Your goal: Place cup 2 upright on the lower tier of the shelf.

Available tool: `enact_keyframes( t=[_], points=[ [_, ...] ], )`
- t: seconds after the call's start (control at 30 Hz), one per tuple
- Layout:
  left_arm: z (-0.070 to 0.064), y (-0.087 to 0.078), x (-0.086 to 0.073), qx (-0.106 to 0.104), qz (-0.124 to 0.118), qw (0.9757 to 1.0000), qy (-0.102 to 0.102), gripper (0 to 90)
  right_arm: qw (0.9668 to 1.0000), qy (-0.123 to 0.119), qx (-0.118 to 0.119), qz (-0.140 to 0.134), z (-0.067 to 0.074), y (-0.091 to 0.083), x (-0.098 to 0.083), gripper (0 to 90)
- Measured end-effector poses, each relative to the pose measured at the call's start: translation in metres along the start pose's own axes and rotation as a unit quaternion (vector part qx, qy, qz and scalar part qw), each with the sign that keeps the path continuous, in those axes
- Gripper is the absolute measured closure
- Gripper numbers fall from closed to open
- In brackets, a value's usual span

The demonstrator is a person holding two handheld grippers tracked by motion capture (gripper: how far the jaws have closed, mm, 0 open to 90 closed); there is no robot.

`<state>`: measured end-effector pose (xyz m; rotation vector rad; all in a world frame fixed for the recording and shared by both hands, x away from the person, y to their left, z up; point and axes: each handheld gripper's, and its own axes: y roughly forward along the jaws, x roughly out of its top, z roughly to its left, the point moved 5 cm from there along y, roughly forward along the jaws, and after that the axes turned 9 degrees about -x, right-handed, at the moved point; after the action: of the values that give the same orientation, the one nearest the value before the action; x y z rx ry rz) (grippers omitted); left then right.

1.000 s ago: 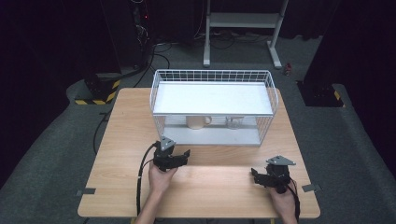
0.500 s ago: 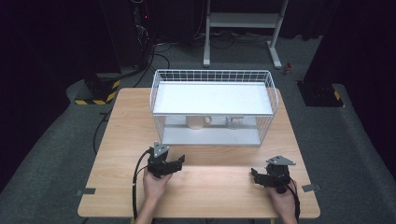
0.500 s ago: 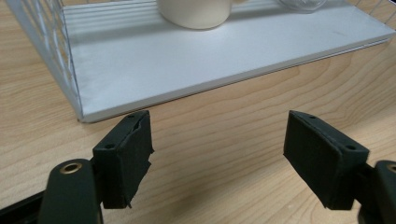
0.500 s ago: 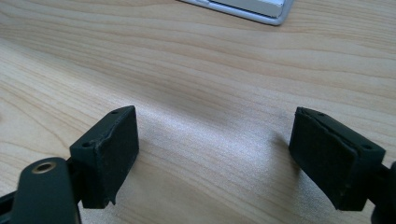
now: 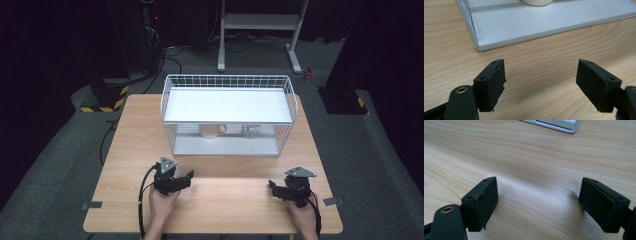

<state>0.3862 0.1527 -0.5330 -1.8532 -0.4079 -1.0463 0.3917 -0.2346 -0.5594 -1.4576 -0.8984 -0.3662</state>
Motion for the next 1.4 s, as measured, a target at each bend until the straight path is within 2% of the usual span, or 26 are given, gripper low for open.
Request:
enact_keyframes(
  t=[0.53, 0.77, 1.17, 1.4],
  points=[
    [0.007, -0.008, -0.015, 0.009, 0.005, 0.9999, -0.012, 23.4, 1.0, 0.001, 0.0, 0.0, 0.0, 0.0, 0.0, 15.8],
    [0.01, -0.008, -0.023, 0.021, 0.009, 0.9996, -0.014, 23.3, 1.0, 0.001, 0.0, 0.0, 0.0, 0.0, 0.0, 15.8],
    [0.014, -0.009, -0.034, 0.045, 0.032, 0.9985, -0.001, 22.9, 1.0, 0.001, 0.0, 0.0, 0.0, 0.0, 0.0, 15.8],
    [0.015, -0.007, -0.037, 0.063, 0.048, 0.9968, 0.011, 21.7, 1.0, 0.001, 0.0, 0.0, 0.0, 0.0, 0.0, 15.8]
  ],
)
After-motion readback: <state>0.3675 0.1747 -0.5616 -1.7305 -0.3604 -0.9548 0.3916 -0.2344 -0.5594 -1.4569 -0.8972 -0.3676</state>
